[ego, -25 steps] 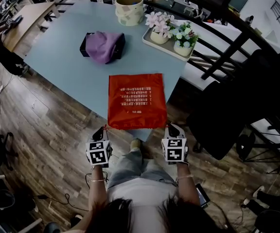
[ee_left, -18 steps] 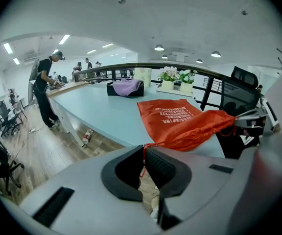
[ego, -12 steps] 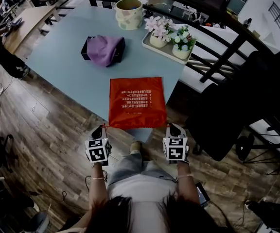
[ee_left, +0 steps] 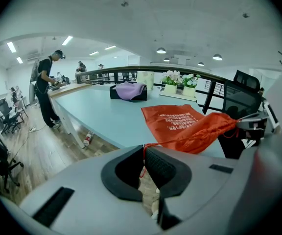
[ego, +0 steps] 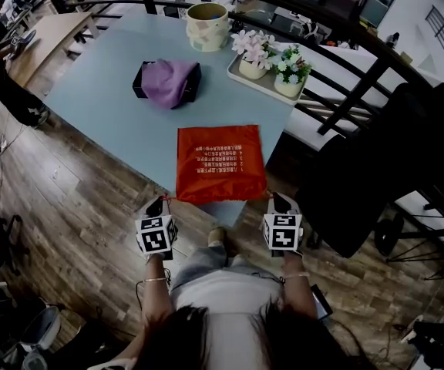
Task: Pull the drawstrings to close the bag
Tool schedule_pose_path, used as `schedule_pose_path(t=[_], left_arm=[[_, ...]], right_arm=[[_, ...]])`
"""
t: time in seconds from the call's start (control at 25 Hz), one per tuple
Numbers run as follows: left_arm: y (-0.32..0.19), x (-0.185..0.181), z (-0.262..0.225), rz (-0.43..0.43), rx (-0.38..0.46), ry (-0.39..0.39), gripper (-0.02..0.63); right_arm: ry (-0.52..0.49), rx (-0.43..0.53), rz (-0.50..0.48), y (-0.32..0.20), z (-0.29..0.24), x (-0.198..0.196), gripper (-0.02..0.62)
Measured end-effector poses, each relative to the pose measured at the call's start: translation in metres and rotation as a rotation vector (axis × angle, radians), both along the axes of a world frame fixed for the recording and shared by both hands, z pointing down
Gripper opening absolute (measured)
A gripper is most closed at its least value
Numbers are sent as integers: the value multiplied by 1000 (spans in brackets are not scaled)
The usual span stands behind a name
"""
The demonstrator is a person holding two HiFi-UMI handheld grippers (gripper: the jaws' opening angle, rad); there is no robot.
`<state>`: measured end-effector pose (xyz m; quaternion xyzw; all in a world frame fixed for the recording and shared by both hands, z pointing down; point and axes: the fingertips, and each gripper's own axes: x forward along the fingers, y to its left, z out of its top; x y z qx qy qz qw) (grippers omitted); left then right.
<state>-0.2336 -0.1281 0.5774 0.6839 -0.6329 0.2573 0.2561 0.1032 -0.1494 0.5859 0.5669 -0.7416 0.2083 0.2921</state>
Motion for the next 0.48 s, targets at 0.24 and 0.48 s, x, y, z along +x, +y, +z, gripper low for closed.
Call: schedule_pose_path(t=[0.24, 0.48], left_arm=[[-6, -6, -4, -14, 10, -5, 18], [-10, -10, -10, -23, 27, -16, 18]], right_arm=[[-2, 9, 14, -6, -4, 3, 28], [-1, 24, 32, -10, -9, 9, 28]])
